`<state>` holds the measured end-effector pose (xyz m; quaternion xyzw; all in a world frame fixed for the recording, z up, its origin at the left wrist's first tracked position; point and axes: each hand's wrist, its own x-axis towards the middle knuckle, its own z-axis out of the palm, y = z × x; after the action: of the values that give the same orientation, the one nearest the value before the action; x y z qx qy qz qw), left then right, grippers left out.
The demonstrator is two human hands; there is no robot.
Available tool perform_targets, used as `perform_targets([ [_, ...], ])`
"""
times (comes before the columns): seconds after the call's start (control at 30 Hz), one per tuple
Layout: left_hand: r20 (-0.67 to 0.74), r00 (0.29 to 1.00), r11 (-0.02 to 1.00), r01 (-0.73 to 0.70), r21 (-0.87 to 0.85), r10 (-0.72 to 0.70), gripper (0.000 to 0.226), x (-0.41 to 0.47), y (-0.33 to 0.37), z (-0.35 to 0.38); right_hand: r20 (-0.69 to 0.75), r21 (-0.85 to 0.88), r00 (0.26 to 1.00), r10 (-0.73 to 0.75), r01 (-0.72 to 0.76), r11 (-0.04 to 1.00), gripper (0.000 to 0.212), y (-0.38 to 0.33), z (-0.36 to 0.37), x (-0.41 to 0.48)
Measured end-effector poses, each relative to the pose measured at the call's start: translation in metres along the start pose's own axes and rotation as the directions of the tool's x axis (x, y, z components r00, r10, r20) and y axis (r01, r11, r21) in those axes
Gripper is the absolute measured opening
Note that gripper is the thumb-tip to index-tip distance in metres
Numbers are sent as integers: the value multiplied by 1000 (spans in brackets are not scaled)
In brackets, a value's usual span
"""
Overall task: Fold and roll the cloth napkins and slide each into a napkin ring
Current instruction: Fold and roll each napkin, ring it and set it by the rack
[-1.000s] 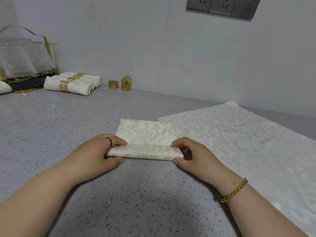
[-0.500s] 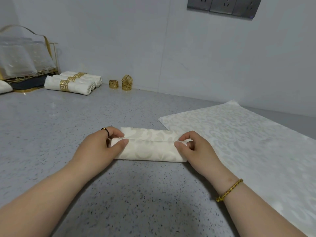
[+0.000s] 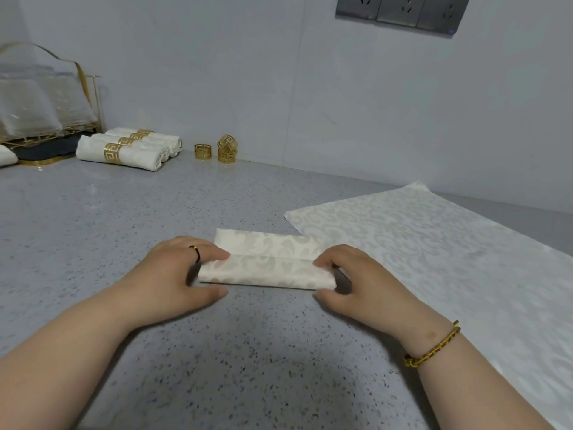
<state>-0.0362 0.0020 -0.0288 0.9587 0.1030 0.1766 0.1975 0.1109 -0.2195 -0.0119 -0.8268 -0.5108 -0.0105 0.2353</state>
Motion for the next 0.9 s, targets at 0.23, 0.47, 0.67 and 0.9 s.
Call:
perform_targets([
  [0.23, -34, 993, 992, 107, -71, -110, 59, 2, 3, 1, 4, 88, 988, 152, -151, 985, 26, 1, 0, 2],
  [0.47, -59, 964, 892, 215, -397, -259, 24, 3, 10, 0, -35, 380, 959, 283, -249, 891, 8, 1, -1, 5],
  [0.67, -158, 921, 906, 298, -301, -355, 23, 7, 17, 7, -137, 243, 941, 310, -271, 931, 9, -3, 10, 11],
  [0.9, -226, 972, 996, 77, 48, -64, 42, 8, 13, 13, -230, -53, 973, 9, -22, 998, 23, -10, 15, 14],
])
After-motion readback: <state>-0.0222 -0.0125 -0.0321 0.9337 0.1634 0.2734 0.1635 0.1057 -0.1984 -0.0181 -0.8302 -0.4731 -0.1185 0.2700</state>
